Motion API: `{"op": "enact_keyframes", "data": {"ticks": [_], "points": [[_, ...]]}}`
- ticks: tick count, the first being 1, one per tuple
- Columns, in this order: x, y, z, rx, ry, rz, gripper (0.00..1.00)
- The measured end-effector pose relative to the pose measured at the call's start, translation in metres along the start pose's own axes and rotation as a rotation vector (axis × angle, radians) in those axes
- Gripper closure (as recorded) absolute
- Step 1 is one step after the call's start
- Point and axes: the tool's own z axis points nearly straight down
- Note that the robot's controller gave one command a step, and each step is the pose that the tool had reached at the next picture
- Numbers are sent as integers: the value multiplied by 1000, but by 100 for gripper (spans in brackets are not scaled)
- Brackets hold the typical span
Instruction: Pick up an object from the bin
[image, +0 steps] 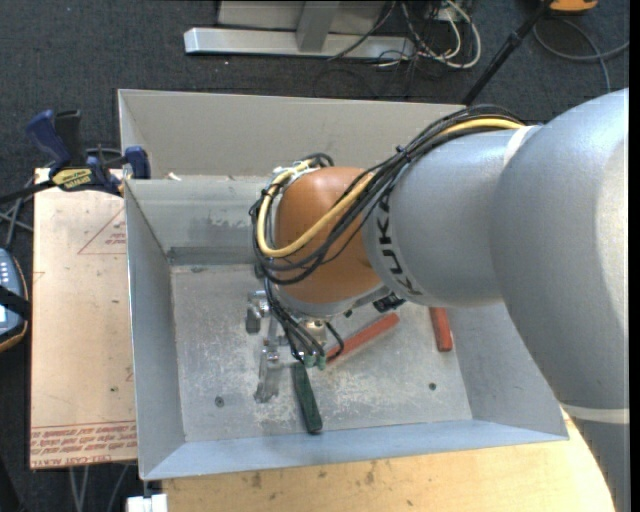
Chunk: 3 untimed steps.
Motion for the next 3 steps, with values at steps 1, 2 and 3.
{"op": "enact_keyframes", "data": {"ticks": [1, 2, 3], "points": [[-2, -1, -4, -1, -6, 3, 0], [6, -11, 12, -4, -15, -59, 0], [-6, -67, 36, -1, -8, -291, 0]]}}
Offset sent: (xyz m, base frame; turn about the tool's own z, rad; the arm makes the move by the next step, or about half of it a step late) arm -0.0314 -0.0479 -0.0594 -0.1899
